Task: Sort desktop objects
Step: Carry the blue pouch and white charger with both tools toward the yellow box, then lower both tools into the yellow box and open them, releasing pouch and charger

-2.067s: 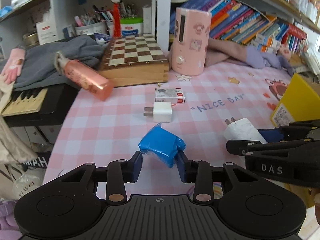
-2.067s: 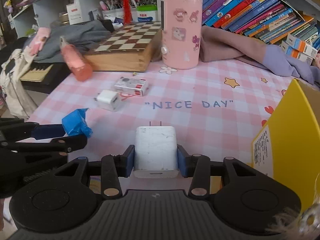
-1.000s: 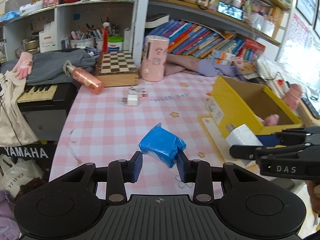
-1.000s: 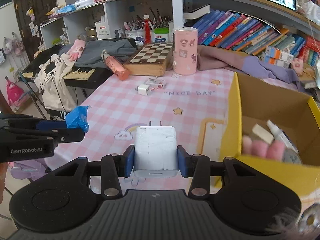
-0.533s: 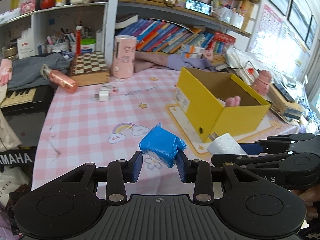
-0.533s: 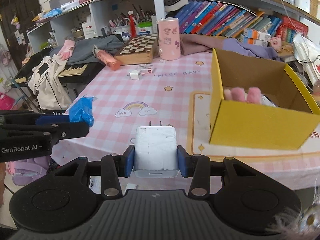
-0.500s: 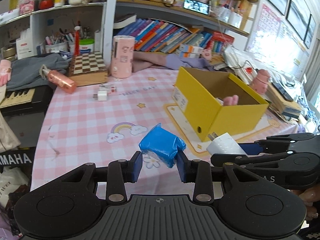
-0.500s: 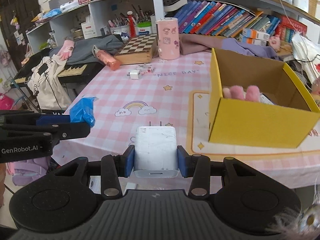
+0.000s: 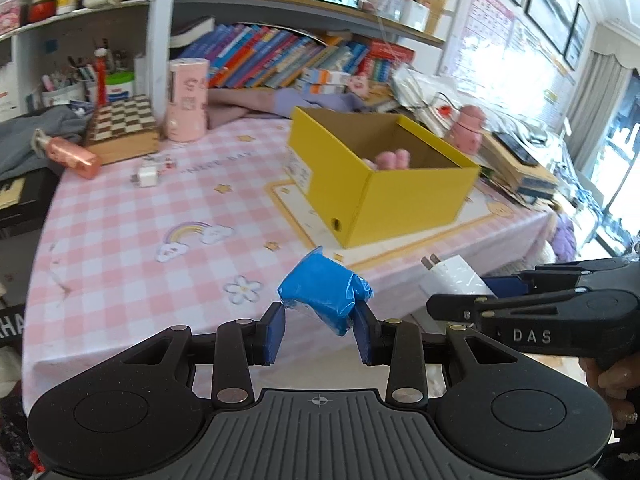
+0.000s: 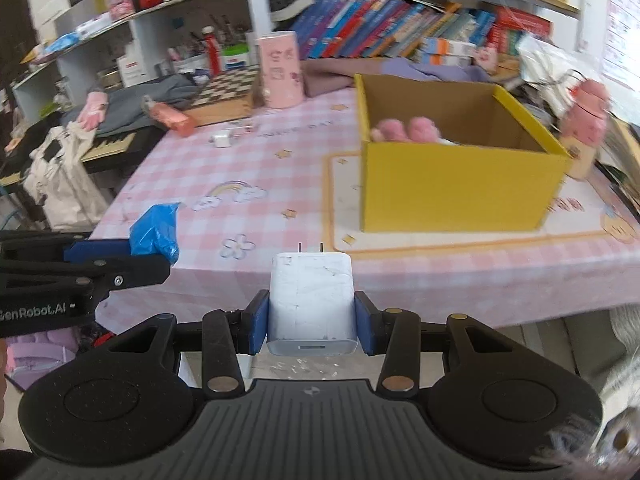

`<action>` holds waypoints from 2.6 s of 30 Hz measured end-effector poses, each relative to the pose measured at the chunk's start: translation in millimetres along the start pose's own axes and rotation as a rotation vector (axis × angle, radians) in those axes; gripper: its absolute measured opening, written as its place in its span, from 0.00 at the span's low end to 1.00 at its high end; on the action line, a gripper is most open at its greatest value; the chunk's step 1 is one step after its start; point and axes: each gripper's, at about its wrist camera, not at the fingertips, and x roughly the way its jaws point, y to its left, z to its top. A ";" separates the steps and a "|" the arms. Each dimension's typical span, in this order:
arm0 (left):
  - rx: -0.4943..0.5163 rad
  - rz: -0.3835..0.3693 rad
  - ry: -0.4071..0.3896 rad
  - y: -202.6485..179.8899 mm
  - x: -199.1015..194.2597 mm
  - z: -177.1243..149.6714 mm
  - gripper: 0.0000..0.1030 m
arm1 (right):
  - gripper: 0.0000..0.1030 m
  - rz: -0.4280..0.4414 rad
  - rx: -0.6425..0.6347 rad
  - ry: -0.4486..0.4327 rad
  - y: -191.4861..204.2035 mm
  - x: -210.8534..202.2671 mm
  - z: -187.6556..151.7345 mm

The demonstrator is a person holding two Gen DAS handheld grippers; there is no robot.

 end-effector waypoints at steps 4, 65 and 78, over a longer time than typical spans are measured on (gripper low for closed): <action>0.029 -0.036 0.016 -12.0 4.0 -1.3 0.34 | 0.39 -0.039 0.052 0.003 -12.1 -9.0 -9.1; 0.157 -0.037 -0.087 -106.2 127.4 129.2 0.34 | 0.39 -0.089 0.111 -0.091 -170.0 13.6 71.2; 0.180 0.118 -0.043 -101.2 193.3 157.8 0.34 | 0.39 0.003 -0.053 -0.117 -193.8 76.9 139.3</action>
